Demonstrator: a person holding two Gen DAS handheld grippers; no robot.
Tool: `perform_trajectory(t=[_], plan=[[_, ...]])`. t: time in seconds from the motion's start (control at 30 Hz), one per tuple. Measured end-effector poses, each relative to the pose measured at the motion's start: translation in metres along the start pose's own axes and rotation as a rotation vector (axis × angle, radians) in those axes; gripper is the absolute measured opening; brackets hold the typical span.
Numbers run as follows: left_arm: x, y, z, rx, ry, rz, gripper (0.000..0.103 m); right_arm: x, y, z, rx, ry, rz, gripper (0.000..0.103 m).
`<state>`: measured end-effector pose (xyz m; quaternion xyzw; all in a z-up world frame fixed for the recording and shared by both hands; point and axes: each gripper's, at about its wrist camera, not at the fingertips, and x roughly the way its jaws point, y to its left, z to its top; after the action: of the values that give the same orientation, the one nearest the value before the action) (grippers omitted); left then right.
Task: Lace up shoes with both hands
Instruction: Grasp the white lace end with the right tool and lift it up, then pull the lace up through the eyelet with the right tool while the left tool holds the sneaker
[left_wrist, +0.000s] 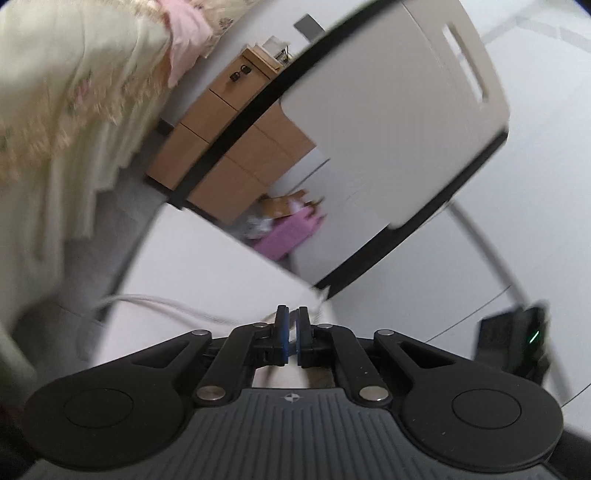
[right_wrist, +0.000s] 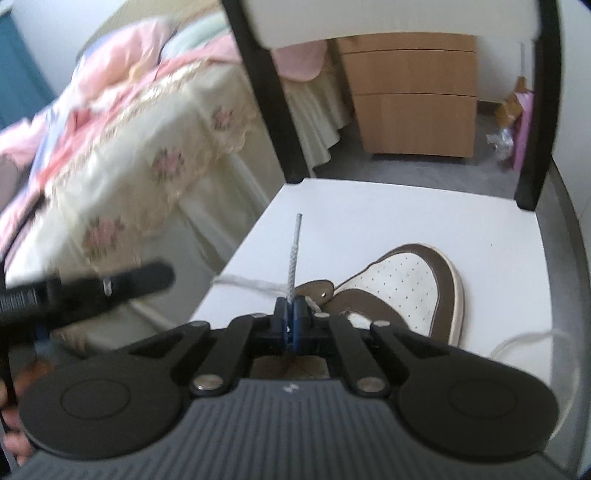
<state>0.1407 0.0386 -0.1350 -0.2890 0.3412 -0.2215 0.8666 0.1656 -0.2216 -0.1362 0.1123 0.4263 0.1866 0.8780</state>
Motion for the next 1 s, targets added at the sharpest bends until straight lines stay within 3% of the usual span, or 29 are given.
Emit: perform_trajectory(t=[0.03,0.07,0.2,0.47,0.57,0.73,1.0], plan=[[0.0,-0.004,-0.003,0.025,0.012,0.018,0.023,-0.001,-0.003,-0.002,0.025,-0.016,0.01,0.003],[0.0,-0.008,-0.007,0.044,0.025,0.027,0.025,-0.003,-0.007,-0.005,0.053,-0.034,0.023,0.003],[0.001,-0.029,-0.024,0.157,0.063,0.064,0.026,-0.009,-0.022,-0.019,0.142,-0.109,0.081,0.003],[0.004,-0.054,-0.059,0.301,0.145,0.179,0.026,-0.011,-0.032,-0.016,0.2,-0.138,0.144,0.003],[0.004,-0.063,-0.066,0.339,0.142,0.219,0.026,-0.012,-0.036,-0.013,0.222,-0.154,0.167,0.003],[0.007,-0.072,-0.071,0.34,0.145,0.236,0.026,-0.011,-0.034,-0.01,0.205,-0.169,0.173,0.003],[0.02,-0.087,-0.082,0.35,0.174,0.192,0.027,-0.011,-0.029,0.001,0.215,-0.197,0.201,0.003]])
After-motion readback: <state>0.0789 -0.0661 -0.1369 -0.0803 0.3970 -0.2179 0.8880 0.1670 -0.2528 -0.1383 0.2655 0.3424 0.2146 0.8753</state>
